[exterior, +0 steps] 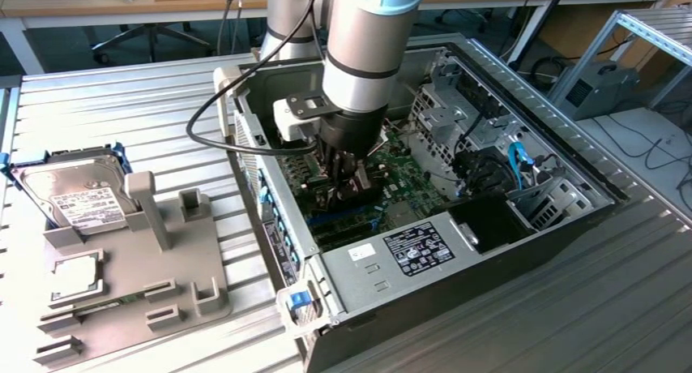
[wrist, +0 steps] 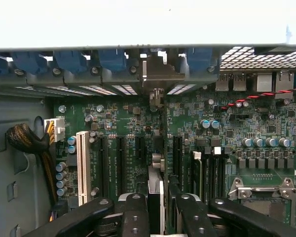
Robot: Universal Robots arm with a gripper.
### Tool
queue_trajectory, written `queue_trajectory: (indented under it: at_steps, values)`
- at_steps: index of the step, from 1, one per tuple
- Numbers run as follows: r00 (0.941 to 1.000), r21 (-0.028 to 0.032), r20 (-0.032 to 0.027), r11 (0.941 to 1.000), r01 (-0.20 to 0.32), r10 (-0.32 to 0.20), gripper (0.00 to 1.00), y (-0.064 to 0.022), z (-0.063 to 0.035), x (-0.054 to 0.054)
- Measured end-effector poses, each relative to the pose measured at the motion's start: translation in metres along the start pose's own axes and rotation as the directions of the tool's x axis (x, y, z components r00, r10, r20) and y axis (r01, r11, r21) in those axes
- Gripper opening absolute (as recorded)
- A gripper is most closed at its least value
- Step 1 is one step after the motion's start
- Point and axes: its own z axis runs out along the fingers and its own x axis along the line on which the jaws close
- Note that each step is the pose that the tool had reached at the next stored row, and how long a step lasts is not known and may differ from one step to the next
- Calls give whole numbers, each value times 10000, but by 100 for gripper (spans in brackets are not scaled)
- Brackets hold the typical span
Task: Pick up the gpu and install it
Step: 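Insert the gpu into the slot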
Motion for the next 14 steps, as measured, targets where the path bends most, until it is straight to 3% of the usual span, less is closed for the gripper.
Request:
queue_trajectory:
  at_steps: [14]
  values:
    - [10000, 2, 6, 10000, 0, 0, 27, -1, 40, -2]
